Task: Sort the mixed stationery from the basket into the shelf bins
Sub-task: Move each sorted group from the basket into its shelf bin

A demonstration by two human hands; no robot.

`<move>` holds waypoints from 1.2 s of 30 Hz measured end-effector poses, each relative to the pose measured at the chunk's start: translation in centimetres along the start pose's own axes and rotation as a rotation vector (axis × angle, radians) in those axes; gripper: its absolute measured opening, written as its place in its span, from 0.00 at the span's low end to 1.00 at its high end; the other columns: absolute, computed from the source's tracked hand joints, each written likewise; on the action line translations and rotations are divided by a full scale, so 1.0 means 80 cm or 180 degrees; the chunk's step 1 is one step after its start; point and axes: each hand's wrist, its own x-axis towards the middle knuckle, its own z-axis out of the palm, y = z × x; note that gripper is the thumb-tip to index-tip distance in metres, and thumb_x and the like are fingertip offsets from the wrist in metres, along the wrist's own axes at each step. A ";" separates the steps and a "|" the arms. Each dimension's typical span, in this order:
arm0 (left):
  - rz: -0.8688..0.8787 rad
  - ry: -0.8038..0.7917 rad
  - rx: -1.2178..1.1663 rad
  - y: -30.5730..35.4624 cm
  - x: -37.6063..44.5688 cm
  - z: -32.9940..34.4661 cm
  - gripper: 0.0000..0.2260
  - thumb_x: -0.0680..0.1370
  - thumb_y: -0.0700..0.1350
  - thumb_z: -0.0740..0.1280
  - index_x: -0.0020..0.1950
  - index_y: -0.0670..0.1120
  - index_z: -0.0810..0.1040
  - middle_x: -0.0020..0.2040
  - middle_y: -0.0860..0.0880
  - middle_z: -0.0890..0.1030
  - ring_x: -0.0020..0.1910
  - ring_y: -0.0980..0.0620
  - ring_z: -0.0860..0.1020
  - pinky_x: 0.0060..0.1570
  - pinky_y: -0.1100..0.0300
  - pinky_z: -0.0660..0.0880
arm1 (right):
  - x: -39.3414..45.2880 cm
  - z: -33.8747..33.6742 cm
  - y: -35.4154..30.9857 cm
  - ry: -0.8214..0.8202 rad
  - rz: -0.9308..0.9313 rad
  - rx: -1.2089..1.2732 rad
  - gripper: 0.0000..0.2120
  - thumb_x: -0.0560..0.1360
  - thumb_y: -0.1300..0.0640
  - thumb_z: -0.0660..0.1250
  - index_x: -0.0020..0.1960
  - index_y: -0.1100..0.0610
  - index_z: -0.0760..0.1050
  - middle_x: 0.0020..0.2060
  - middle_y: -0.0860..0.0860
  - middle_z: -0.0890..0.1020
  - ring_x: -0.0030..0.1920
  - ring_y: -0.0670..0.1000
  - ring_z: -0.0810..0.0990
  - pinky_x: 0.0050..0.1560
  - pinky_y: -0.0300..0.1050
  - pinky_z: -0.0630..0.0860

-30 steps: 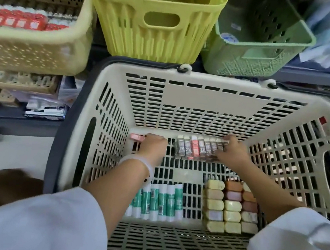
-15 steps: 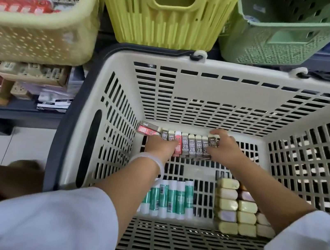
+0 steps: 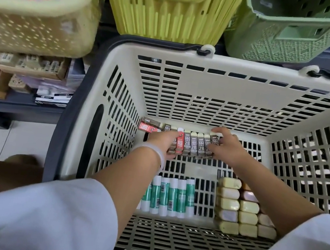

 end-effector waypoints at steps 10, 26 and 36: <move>0.0132 -0.0243 -0.0253 -0.006 -0.005 0.008 0.21 0.72 0.40 0.72 0.62 0.40 0.68 0.67 0.40 0.69 0.52 0.46 0.71 0.47 0.59 0.77 | 0.000 0.000 -0.002 0.0037 -0.0032 -0.0261 0.21 0.75 0.60 0.62 0.66 0.48 0.64 0.61 0.56 0.63 0.48 0.58 0.78 0.49 0.47 0.76; 0.1194 -0.0533 0.0220 0.010 -0.105 0.000 0.08 0.73 0.37 0.70 0.50 0.43 0.76 0.51 0.41 0.82 0.47 0.47 0.81 0.42 0.61 0.79 | -0.071 -0.025 -0.113 0.0033 -0.1574 -0.0508 0.15 0.78 0.53 0.60 0.63 0.56 0.74 0.48 0.51 0.78 0.48 0.47 0.76 0.49 0.36 0.70; 0.1911 -0.0943 -0.0376 0.075 -0.214 -0.073 0.11 0.72 0.40 0.71 0.52 0.46 0.75 0.44 0.47 0.84 0.43 0.48 0.83 0.52 0.45 0.78 | -0.153 -0.033 -0.229 0.0203 -0.1897 0.0853 0.13 0.73 0.52 0.68 0.50 0.60 0.72 0.40 0.56 0.80 0.32 0.44 0.77 0.28 0.33 0.74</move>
